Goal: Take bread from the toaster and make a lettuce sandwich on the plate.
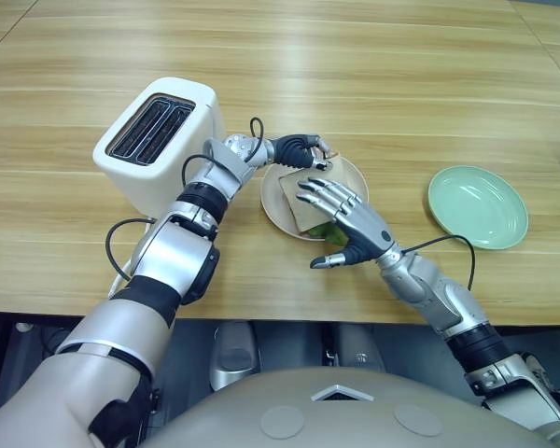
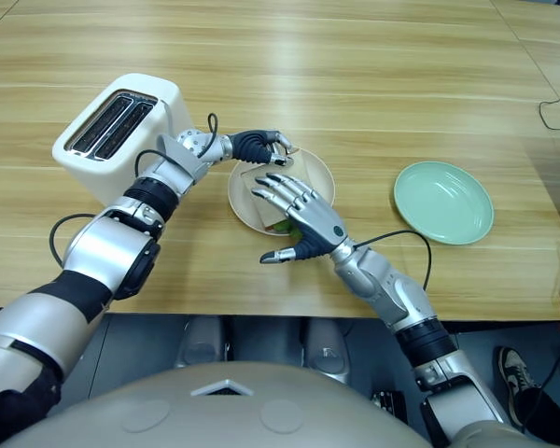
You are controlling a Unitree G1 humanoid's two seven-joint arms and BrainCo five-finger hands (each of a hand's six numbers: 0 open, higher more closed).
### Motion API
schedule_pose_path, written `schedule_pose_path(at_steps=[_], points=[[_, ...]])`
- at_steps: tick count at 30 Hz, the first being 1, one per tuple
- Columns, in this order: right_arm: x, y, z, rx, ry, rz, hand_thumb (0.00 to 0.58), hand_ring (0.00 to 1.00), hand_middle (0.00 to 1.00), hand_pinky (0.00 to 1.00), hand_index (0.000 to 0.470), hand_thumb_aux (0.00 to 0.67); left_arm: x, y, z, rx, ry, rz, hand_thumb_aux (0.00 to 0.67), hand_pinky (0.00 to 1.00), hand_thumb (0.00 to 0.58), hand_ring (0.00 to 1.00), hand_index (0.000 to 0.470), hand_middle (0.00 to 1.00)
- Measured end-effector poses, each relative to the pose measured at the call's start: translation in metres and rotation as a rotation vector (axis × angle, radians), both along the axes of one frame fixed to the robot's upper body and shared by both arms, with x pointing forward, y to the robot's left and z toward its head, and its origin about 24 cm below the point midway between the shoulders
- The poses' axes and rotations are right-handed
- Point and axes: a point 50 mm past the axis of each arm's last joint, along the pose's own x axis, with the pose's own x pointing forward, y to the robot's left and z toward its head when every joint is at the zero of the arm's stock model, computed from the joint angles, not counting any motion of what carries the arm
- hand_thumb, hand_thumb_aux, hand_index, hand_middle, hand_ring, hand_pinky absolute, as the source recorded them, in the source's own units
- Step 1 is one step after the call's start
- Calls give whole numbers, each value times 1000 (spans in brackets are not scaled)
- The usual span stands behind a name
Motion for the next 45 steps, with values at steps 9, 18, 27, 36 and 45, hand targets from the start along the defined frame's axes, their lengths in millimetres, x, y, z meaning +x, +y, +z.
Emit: schedule_pose_path(at_steps=[9,18,27,36,45], points=[[12,-4,-38,-187,128,-55,0,0,0,0,0,0,-1,-2,-20,119,27,76,670,1000,580,1000,460,1000],[17,-2,-47,-226,128,-56,0,0,0,0,0,0,-1,0,-26,165,16,121,670,1000,580,1000,460,1000],[19,-6,-51,-226,167,-88,0,0,0,0,0,0,11,-4,-7,223,-235,202,0,0,0,0,0,0],[20,-5,-52,-233,186,-77,0,0,0,0,0,0,30,8,31,428,-643,265,0,0,0,0,0,0],[24,-10,-29,-42,75,-145,0,0,0,0,0,0,28,9,61,21,-637,293,87,0,140,0,60,0]])
